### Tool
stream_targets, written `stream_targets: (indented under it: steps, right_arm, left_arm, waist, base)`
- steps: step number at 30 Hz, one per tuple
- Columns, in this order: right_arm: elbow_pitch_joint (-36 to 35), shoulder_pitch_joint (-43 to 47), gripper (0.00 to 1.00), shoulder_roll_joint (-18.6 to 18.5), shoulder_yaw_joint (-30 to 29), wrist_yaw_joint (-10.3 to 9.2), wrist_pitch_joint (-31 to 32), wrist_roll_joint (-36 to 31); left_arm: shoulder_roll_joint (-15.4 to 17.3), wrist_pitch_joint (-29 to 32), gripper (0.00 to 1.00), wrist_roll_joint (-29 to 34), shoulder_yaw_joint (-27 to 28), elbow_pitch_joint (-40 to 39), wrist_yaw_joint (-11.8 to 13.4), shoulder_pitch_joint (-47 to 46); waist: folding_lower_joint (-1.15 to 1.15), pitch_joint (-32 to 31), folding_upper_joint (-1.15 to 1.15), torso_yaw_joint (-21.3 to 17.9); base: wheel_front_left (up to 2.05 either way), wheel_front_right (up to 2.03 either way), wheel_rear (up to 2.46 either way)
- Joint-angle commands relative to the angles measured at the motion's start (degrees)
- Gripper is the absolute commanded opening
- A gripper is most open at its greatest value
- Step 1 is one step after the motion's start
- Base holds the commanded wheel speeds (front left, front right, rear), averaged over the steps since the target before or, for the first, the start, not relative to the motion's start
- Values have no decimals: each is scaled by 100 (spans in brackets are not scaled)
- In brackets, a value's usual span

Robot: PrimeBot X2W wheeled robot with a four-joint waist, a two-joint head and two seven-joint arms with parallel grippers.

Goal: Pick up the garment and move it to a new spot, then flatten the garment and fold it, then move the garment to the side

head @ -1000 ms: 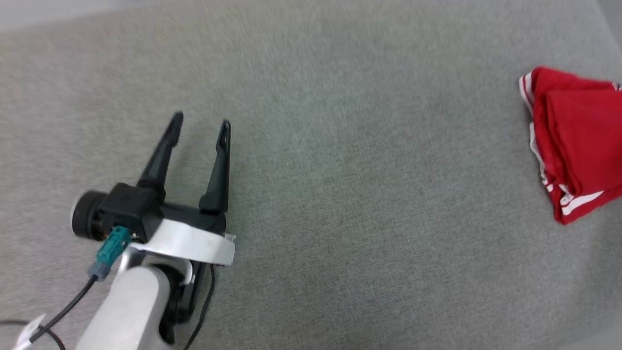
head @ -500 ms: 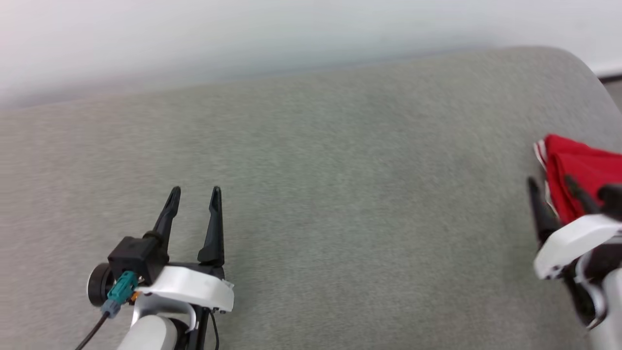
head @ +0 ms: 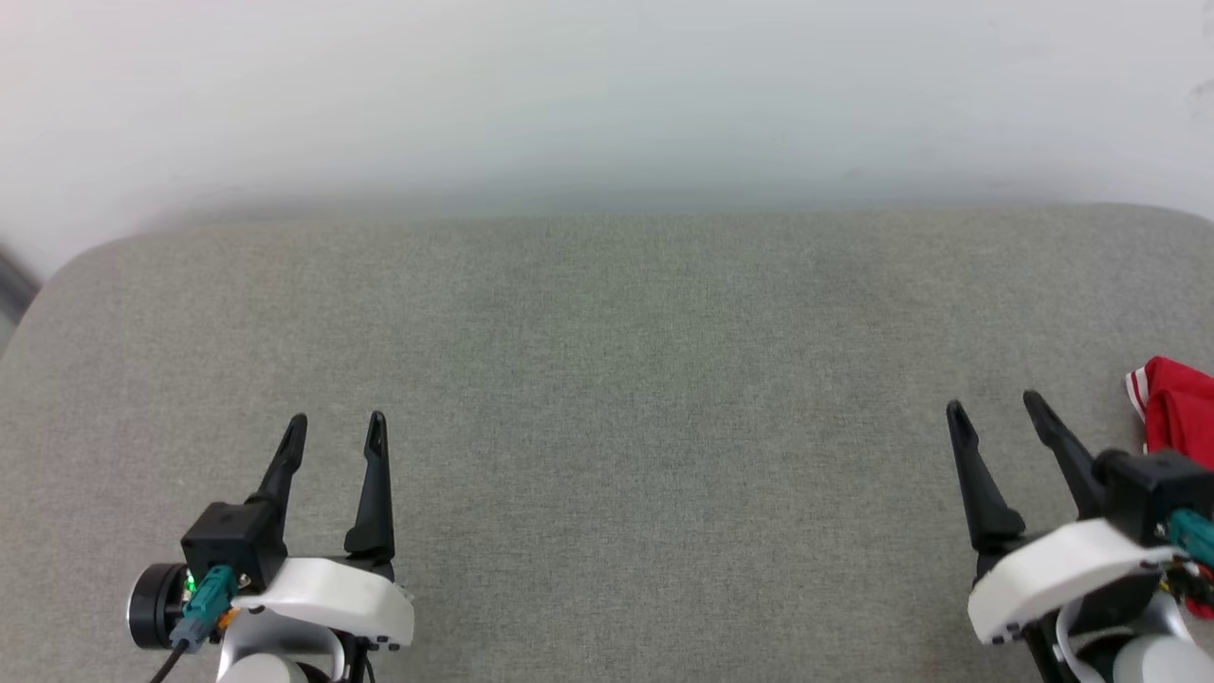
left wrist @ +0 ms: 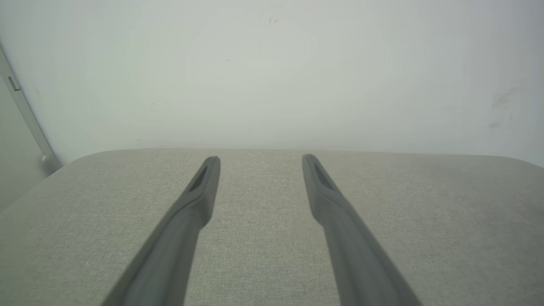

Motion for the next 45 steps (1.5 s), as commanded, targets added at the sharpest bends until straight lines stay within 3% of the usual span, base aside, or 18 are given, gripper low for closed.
stream_targets:
  steps: [1,12,35,36,45]
  right_arm:
    - [-159,201,100,50,-34,-4,39,-45]
    - [-1028,1148,100,282,-128,-3,411,-152]
    - [-1168,1021,100,342,-162,-3,520,-170]
    - [-1164,1075,0,314,-162,-1,539,-158]
    - [-842,990,0,288,-148,-1,483,740]
  left_arm:
    - [-3,6,100,22,-28,19,-5,85]
    - [-29,41,100,-61,-197,272,-71,341]
    - [-44,-54,100,-149,-191,475,-90,197]
    - [-39,-32,0,-144,-184,463,-99,252]
    - [-217,159,0,-820,31,576,-273,266]
  waist:
    - [1,-84,0,9]
    - [1,-433,0,-129]
    - [1,-361,0,-114]
    - [1,-360,0,-115]
    - [1,-357,0,-110]
  base:
    - [0,0,0]
    - [0,0,0]
    - [0,0,0]
    - [0,0,0]
    - [0,0,0]
